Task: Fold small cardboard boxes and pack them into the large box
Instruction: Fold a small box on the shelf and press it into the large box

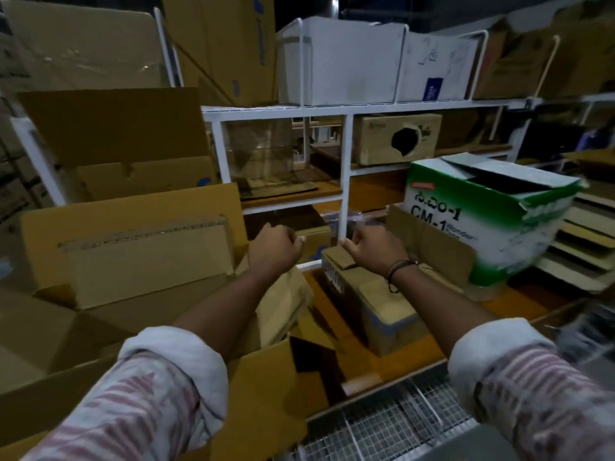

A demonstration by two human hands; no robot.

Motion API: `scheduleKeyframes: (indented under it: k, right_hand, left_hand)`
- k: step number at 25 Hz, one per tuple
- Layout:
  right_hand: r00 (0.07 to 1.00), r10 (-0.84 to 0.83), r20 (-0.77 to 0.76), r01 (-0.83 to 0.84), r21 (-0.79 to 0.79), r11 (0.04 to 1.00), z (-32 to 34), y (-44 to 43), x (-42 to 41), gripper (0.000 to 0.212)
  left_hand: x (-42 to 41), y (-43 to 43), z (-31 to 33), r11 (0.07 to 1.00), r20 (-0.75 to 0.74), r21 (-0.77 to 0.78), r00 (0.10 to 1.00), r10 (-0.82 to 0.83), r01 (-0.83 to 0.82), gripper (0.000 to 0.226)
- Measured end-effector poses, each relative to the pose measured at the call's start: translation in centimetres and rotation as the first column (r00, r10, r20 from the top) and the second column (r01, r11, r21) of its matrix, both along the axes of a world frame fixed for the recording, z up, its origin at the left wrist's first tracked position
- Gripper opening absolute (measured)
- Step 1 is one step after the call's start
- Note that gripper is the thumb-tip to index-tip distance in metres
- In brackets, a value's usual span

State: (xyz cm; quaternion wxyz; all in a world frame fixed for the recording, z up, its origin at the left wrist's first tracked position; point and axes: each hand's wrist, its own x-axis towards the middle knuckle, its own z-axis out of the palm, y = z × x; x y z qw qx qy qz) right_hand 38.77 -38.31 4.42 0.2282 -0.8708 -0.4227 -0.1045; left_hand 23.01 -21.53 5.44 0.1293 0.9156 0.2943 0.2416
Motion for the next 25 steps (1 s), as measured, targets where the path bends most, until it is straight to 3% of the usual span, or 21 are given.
scheduleKeyframes:
  k: [6, 10, 13, 18, 25]
  right_hand:
    - [0.987, -0.112, -0.113, 0.113, 0.003, 0.994, -4.7, -7.6, 4.4, 0.042]
    - [0.970, -0.178, -0.167, 0.187, 0.041, 0.981, -7.8, -10.2, 6.7, 0.037]
    - [0.952, -0.228, -0.203, 0.246, 0.066, 0.967, -9.5, -11.3, 8.5, 0.033]
    - [0.907, -0.410, -0.095, 0.412, 0.006, 0.911, -10.8, -12.0, 12.4, 0.031]
    - [0.874, -0.474, 0.102, 0.485, -0.193, 0.853, -12.0, -10.7, 21.9, 0.056]
  left_hand:
    - [5.8, -9.0, -3.6, 0.988, -0.099, -0.125, 0.990, -0.102, 0.090, 0.030]
    - [8.0, -11.5, -6.3, 0.991, -0.188, -0.061, 0.974, -0.126, 0.116, 0.032]
    - [10.2, -11.7, -8.2, 0.987, -0.224, -0.101, 0.964, -0.146, 0.126, 0.031]
    - [15.2, -11.2, -12.0, 0.961, -0.201, -0.258, 0.967, -0.154, 0.100, 0.027]
    - [22.8, -10.4, -17.9, 0.932, -0.178, -0.333, 0.960, -0.215, 0.146, 0.029]
